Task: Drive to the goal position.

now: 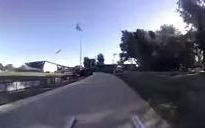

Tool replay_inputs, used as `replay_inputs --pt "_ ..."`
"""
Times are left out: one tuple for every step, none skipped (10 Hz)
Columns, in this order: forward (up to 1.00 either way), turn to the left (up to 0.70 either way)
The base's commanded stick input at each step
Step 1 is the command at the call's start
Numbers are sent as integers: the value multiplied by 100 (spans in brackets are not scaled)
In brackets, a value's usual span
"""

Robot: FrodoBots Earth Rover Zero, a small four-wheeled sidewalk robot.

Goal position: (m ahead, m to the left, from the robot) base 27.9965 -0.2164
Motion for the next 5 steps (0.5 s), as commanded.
replay_inputs --pt "100 0" --pt "100 0" --pt "100 0" --pt "100 0" --pt "100 0"
